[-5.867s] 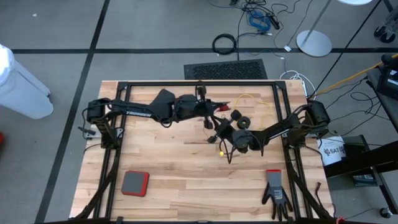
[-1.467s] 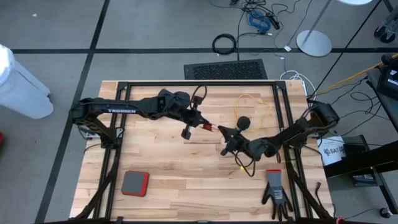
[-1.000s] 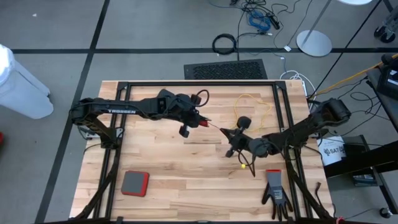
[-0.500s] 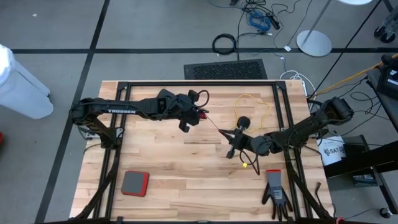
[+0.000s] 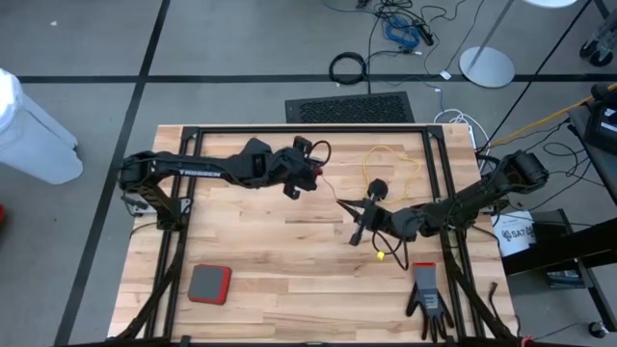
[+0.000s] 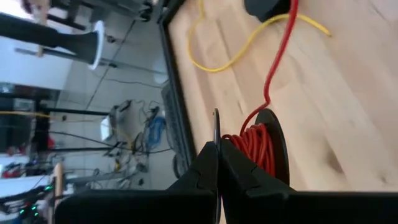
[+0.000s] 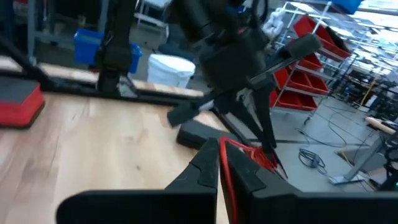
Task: Coil cords
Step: Coil the red wire onto the black spool
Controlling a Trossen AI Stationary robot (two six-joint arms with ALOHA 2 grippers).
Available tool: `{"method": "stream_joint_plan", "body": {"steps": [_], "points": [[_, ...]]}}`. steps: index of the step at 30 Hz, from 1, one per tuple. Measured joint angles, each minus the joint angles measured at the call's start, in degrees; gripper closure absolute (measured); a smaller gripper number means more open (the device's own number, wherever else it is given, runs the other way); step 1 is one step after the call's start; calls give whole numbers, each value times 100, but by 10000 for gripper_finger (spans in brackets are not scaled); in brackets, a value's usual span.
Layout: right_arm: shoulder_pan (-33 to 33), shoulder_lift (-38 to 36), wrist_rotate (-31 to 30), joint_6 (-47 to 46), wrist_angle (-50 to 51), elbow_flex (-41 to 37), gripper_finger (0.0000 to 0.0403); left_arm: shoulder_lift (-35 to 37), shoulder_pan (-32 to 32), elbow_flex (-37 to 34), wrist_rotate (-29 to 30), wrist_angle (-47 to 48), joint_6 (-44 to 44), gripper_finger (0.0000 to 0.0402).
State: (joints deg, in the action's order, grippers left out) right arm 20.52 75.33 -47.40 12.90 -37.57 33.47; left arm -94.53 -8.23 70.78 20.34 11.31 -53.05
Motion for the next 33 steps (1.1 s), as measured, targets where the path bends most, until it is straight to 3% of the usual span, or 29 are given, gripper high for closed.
{"method": "stream_joint_plan", "body": {"steps": [9,18,25,33], "points": [[-269,80,-44,-71,-399,0,403,-259,4,1,212,-1511,207,401],[-510,714,-49,361,-1579,-2,403,-268,-2,-7,260,-2508,688,401],[-714,1254,-68,863,-1847,313,403,-268,-4,-7,-168,-3271,1331,401],[-821,1309,-376,1287,-1847,343,403,-268,0,-7,-846,-3817,2295,401]]}}
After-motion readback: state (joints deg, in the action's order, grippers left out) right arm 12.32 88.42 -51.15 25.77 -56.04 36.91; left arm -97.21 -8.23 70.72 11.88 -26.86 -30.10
